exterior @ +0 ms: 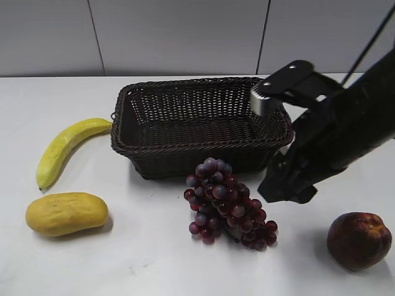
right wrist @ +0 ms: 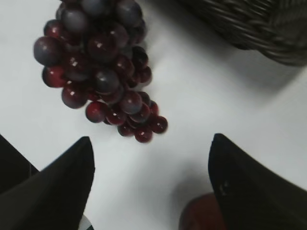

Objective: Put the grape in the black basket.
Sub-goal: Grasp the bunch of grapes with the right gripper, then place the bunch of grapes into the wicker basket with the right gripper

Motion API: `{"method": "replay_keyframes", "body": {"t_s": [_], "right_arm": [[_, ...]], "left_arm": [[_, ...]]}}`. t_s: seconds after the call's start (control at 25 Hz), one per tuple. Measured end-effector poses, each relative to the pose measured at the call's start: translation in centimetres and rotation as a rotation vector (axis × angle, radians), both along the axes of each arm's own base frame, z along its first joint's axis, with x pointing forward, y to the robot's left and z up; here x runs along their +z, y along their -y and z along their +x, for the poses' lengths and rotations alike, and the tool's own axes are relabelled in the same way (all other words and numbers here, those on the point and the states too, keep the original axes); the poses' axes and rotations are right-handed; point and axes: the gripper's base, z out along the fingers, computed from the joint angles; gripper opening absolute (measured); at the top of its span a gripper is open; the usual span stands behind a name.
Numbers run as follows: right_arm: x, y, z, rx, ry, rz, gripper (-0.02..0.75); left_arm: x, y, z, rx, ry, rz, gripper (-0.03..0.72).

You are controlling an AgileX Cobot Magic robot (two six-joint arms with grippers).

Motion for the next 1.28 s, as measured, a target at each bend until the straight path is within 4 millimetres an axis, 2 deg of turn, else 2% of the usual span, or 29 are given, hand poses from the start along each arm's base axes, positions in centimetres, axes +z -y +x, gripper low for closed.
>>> {"method": "replay_keyframes", "body": {"t_s": [0.08, 0.16, 0.28, 0.6, 0.68, 0.76, 0.92, 1.08, 1.28], "right_arm": [[-0.8, -1.7, 0.3, 0.059, -0.009, -0.017, 0.572], [-1.6, -3.1, 0.4, 0.096, -0.02, -0.027, 0.623], [-3.2, -4.7, 0.9, 0.124, -0.054, -0.05, 0.667], [-7.0, -6.4, 2.4, 0.133, -0.124, -0.102, 0.674], [-7.4, -6.5, 2.4, 0.133, -0.134, -0.108, 0.644], [-7.5, -6.5, 2.4, 0.133, -0.137, -0.111, 0.572], [-7.5, -6.5, 2.4, 0.134, -0.138, -0.111, 0.295], [-6.7, -6.4, 2.3, 0.134, -0.123, -0.098, 0.276], [-3.2, -5.9, 1.6, 0.144, -0.07, -0.052, 0.275]], "left_arm": [[0.0, 0.0, 0.0, 0.0, 0.0, 0.0, 0.235], [0.0, 0.0, 0.0, 0.0, 0.0, 0.0, 0.232], [0.0, 0.0, 0.0, 0.0, 0.0, 0.0, 0.232], [0.0, 0.0, 0.0, 0.0, 0.0, 0.0, 0.232], [0.0, 0.0, 0.0, 0.0, 0.0, 0.0, 0.232], [0.0, 0.0, 0.0, 0.0, 0.0, 0.0, 0.232], [0.0, 0.0, 0.0, 0.0, 0.0, 0.0, 0.232], [0.0, 0.0, 0.0, 0.0, 0.0, 0.0, 0.232], [0.0, 0.0, 0.0, 0.0, 0.0, 0.0, 0.232]]}}
